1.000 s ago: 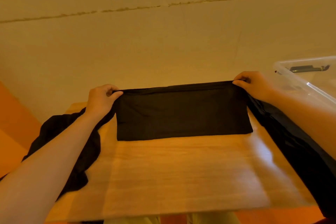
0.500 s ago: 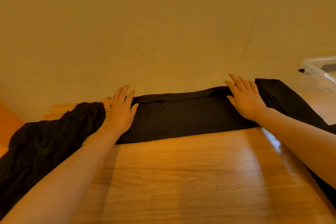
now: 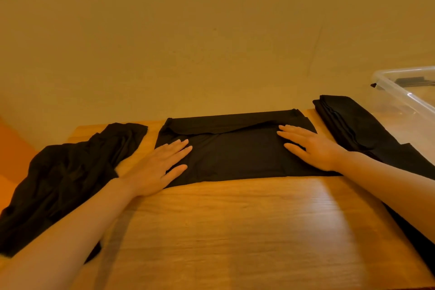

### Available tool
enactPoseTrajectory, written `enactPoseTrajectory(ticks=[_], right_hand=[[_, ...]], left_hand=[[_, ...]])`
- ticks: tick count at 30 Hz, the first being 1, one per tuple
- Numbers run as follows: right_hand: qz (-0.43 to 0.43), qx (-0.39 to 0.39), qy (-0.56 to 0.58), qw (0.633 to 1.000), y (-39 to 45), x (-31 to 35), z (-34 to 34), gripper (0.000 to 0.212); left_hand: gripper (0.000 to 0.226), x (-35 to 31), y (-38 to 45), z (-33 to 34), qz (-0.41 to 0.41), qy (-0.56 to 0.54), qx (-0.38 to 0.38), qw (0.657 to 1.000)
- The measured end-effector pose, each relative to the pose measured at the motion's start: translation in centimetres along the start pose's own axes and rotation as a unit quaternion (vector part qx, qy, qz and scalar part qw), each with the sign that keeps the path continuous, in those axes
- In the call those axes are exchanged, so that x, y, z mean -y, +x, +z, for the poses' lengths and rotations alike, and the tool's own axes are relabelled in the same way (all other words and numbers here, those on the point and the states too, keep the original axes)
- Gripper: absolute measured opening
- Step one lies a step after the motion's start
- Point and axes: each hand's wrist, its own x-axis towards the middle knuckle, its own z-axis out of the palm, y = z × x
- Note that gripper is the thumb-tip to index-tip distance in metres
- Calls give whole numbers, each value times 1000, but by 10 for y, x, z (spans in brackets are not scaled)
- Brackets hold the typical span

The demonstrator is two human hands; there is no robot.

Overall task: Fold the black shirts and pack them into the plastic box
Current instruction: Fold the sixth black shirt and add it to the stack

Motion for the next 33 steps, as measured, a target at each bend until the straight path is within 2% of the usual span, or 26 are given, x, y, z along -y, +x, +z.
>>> enactPoseTrajectory(ticks=[4, 9, 12, 15, 18, 21, 24, 33], right_hand=[[-30, 50, -47, 997, -32, 9, 3, 64], [-43, 50, -78, 995, -75, 27, 4, 71], [-74, 13, -96, 992, -96, 40, -4, 76], [-86, -7, -73, 994, -103, 56, -14, 66], [-73, -2, -77, 994, -98, 68, -7, 55], [-57, 55, -59, 995, -91, 71, 7, 66], [-43, 64, -49, 996, -88, 65, 15, 70], [-51, 103, -66, 991, -120, 67, 16, 63]], left_hand=[[58, -21, -32, -6, 5, 20, 75, 997], [66, -51, -72, -14, -10, 20, 124, 992], [68, -66, -89, -24, -2, -10, 86, 996], [71, -78, -92, -28, -7, -48, -1, 999], [70, -83, -81, -20, 17, 4, -51, 999], [73, -83, -72, -6, -3, 41, -23, 999], [79, -81, -72, 5, -53, 44, 6, 998], [71, -93, -103, 10, -38, 34, 42, 998]])
